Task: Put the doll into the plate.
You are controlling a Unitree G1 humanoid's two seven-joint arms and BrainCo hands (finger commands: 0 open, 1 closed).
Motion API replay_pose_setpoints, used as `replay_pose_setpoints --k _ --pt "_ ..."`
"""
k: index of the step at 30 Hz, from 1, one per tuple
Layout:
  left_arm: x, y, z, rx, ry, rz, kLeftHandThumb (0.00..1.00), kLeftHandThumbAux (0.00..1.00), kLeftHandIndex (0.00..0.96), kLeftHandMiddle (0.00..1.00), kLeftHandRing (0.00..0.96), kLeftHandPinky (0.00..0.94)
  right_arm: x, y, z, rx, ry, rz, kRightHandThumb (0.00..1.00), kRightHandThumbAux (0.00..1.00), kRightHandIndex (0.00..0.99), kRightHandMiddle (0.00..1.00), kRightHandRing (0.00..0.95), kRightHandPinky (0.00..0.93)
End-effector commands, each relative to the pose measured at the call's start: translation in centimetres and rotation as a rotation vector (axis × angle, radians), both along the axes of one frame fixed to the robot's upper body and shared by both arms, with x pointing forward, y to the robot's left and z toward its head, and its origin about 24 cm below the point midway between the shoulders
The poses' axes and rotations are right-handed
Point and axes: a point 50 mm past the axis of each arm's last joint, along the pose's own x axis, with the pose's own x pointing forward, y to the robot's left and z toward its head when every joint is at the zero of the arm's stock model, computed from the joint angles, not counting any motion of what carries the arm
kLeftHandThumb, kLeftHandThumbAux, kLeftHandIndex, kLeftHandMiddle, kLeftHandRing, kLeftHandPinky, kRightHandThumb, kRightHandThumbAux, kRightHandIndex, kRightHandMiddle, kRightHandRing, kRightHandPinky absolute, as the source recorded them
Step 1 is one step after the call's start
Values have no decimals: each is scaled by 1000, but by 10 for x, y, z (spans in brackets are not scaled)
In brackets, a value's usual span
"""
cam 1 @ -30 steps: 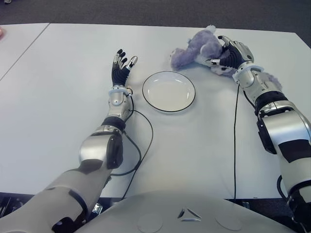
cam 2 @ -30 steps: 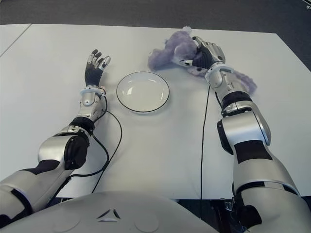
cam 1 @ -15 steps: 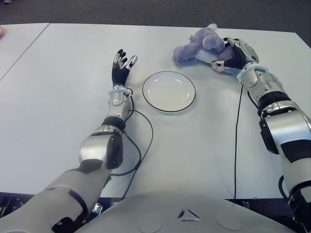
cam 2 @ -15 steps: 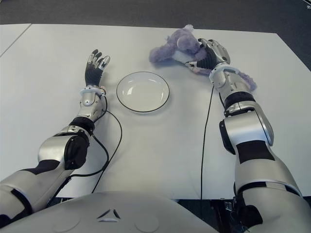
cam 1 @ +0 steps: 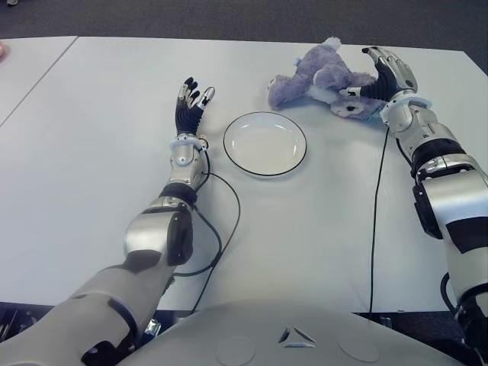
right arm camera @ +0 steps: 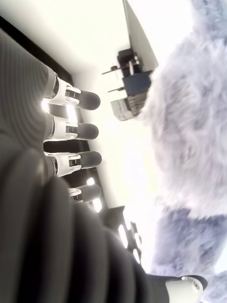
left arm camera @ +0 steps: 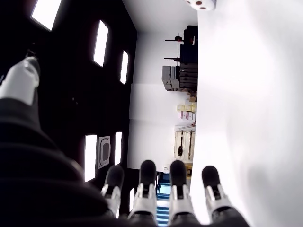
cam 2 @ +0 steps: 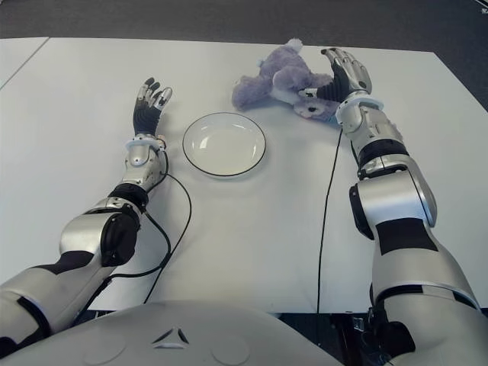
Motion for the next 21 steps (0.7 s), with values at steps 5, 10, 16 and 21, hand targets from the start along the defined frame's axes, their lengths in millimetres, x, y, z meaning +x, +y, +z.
replay_pose_setpoints --k 5,10,16,21 --pt "-75 -3 -102 -53 460 8 0 542 115 112 104 96 0 -6 -1 14 17 -55 88 537 37 0 0 0" --pt "-75 -3 -102 -42 462 8 0 540 122 114 106 97 0 -7 -1 14 16 -63 97 545 42 0 0 0" --pt "-76 -4 -102 -58 456 7 0 542 121 112 102 91 -1 -10 0 7 13 -80 123 563 52 0 0 0" --pt "-75 -4 -101 -64 456 13 0 543 130 118 106 99 -2 -14 0 18 14 -98 131 576 59 1 6 20"
